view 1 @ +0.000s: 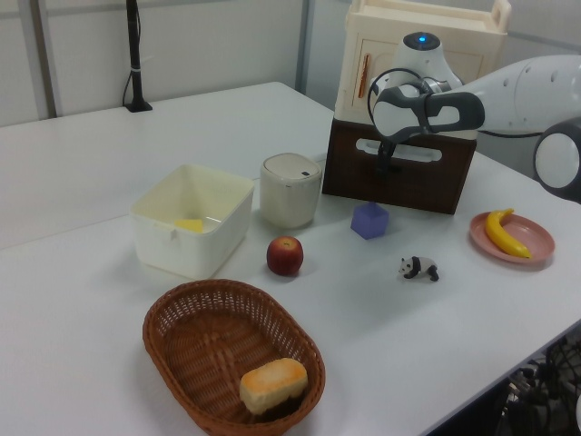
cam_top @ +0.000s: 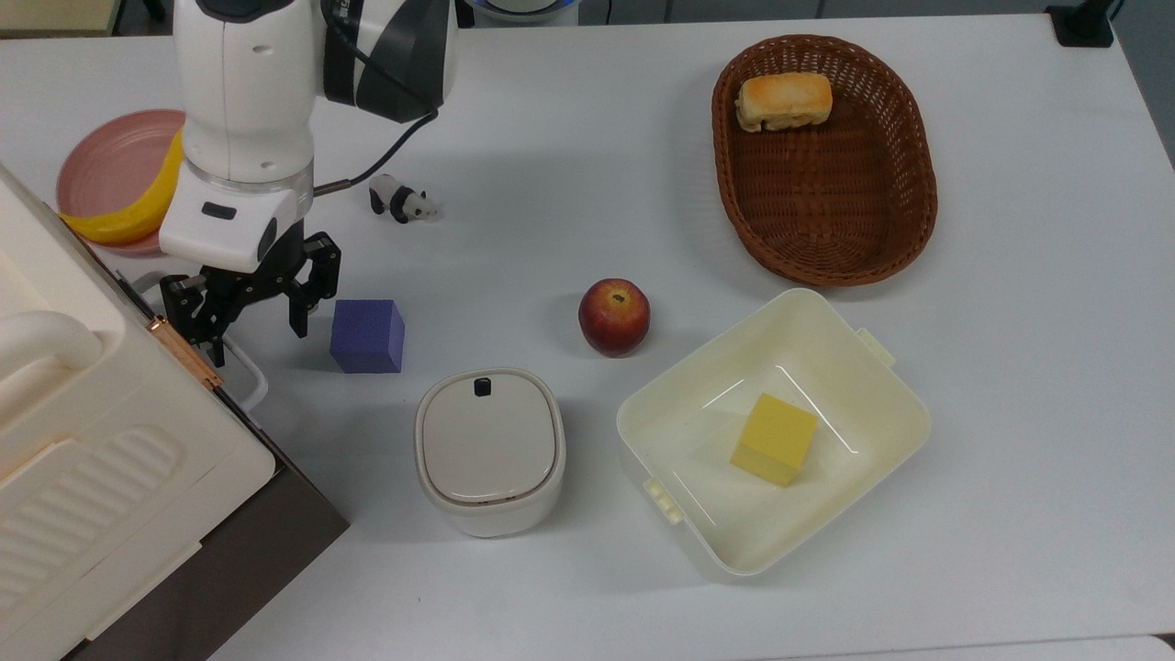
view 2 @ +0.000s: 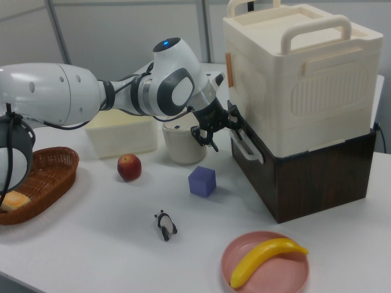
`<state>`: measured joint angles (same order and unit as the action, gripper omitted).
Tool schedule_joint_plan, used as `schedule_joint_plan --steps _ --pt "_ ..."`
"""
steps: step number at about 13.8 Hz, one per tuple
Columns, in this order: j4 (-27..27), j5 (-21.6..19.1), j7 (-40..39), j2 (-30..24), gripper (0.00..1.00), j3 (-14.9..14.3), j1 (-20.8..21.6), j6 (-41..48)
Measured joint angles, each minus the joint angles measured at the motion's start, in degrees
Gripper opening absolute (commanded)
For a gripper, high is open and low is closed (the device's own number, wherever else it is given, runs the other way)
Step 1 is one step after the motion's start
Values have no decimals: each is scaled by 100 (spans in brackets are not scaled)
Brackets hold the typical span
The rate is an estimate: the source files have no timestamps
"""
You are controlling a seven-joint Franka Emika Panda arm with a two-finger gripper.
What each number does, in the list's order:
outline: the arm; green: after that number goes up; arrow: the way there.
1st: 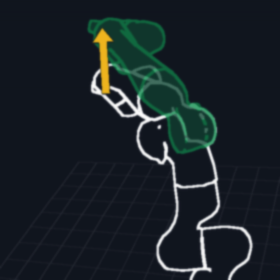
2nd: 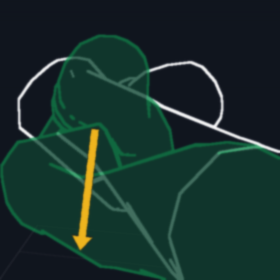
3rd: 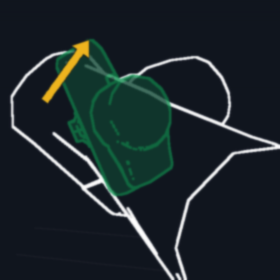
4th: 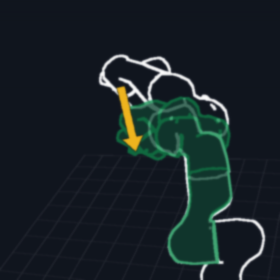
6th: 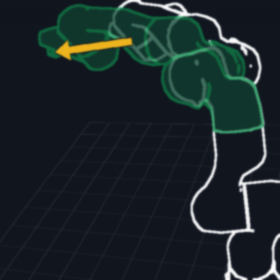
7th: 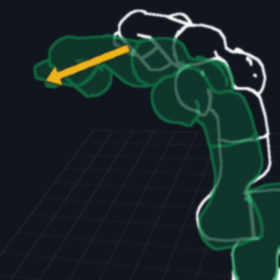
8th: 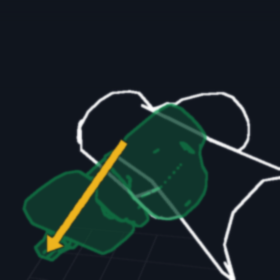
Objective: Slide the drawer open
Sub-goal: 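Hook the gripper fingers behind the white drawer handle, then pull the drawer handle outward with the gripper, sliding the drawer open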
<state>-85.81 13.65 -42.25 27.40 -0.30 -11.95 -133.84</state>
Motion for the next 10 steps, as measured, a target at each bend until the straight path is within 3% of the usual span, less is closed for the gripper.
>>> schedule_joint_plan --steps 2,10 --pt "3 0 1 -3 72 -4 -1 0" --pt "7 -2 117 -63 68 -11 -3 0"
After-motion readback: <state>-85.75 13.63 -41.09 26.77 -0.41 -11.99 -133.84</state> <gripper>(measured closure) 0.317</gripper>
